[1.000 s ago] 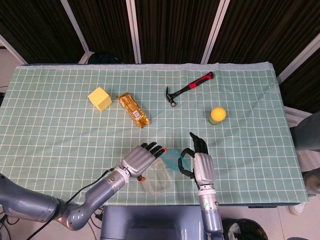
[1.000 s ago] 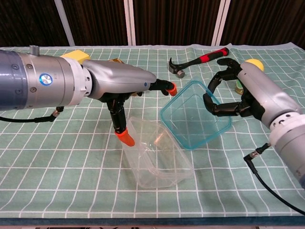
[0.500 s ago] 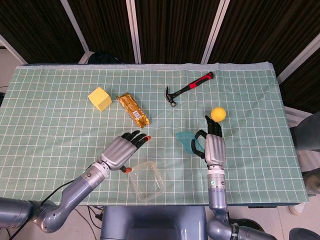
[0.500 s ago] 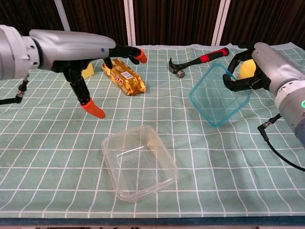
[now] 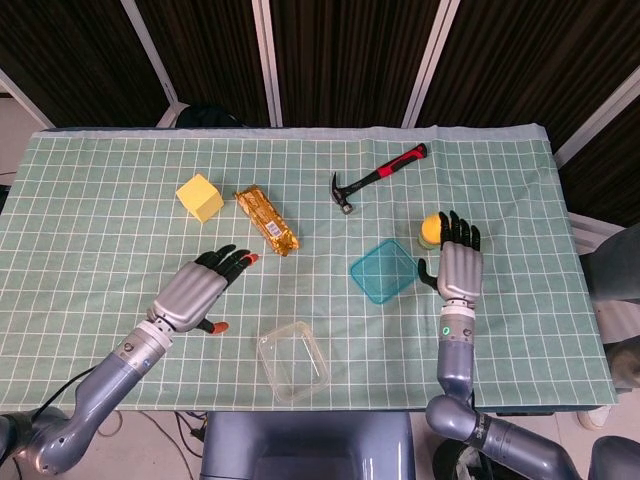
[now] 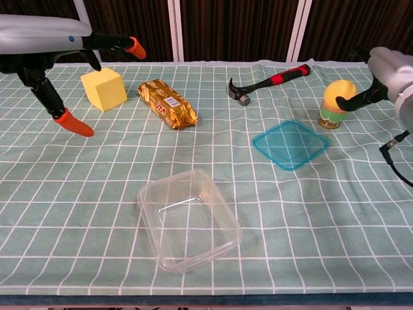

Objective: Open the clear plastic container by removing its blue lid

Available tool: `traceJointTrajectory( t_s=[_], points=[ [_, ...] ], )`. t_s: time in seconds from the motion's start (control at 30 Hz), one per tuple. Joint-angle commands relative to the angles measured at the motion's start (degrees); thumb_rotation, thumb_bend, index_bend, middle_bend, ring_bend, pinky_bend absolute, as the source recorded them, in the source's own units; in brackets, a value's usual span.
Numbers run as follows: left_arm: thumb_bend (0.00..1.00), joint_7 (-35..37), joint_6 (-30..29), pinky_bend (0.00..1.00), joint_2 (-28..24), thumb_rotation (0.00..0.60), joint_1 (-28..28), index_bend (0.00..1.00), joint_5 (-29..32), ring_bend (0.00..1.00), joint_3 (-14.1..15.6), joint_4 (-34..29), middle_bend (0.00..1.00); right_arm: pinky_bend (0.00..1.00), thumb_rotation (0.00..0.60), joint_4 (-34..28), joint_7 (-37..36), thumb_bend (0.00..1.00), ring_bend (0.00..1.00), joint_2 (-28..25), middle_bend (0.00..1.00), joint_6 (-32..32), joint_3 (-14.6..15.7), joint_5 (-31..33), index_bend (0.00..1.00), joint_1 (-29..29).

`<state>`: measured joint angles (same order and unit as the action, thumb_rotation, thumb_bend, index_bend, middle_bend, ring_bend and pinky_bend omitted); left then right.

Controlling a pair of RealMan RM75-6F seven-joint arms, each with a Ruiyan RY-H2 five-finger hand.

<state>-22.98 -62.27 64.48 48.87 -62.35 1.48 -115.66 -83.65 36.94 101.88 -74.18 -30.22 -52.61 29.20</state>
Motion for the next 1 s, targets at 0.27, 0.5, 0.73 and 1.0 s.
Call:
traceJointTrajectory(
  t_s=[0.27,0.5,0.73,1.0],
  points=[
    [0.04,0.45,-11.69,0.18,-2.82,0.6,-11.07,0.0,-9.68,0.03,4.6,-0.97,0.05,0.0,0.6,-14.83,-10.55,0.45,0.0,-16.31,0.0,-0.06,8.24,-4.41,0.0,-11.38],
    [0.03,6.53,-24.64,0.15,-3.74,0.6,-24.2,0.0,-18.1,0.01,9.79,4.07,0.0,0.0,0.6,-20.52,-20.38,0.14,0.0,-29.16,0.0,-3.49,16.0,-17.1,0.0,-19.3],
    [0.01,11.86,-30.74,0.05,-4.2,0.6,-32.87,0.0,-21.02,0.0,12.27,12.75,0.0,0.0,0.6,-21.29,-27.37,0.12,0.0,-36.61,0.0,-7.39,20.35,-23.2,0.0,-24.5],
    [0.01,20.97,-38.22,0.01,-2.84,0.6,-40.75,0.0,-22.16,0.0,10.54,22.01,0.0,0.0,0.6,-16.85,-31.97,0.12,0.0,-38.22,0.0,-12.78,22.07,-26.45,0.0,-28.06]
  ],
)
